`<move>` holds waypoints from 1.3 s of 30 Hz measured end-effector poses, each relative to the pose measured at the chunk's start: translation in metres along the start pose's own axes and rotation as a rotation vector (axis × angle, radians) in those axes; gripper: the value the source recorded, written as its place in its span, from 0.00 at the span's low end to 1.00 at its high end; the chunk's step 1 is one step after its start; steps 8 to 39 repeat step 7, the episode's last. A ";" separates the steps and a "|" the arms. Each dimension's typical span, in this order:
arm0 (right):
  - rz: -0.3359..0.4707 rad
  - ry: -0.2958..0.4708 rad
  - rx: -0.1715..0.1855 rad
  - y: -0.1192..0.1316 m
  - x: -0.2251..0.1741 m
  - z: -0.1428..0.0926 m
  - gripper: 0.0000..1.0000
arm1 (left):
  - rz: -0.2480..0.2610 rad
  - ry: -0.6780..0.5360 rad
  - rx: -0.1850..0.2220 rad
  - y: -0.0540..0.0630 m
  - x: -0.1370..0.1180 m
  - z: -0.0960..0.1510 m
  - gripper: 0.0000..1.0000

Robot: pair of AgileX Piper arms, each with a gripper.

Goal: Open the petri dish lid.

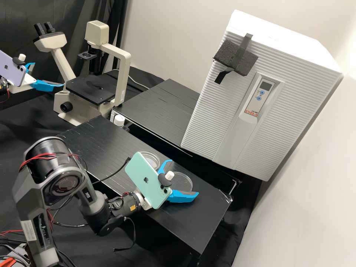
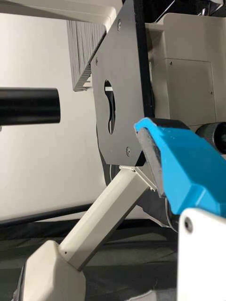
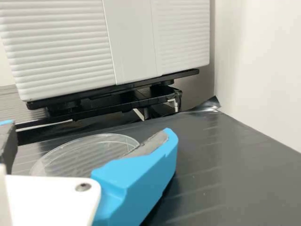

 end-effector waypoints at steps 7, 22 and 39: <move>0.058 0.009 0.087 0.006 -0.013 -0.007 1.00 | 0.000 0.000 0.000 0.000 0.000 0.000 1.00; 0.058 0.009 0.087 0.006 -0.013 -0.007 1.00 | 0.000 0.000 0.000 0.000 0.000 0.000 1.00; 0.058 0.009 0.087 0.006 -0.013 -0.007 1.00 | 0.000 0.000 0.000 0.000 0.000 0.000 1.00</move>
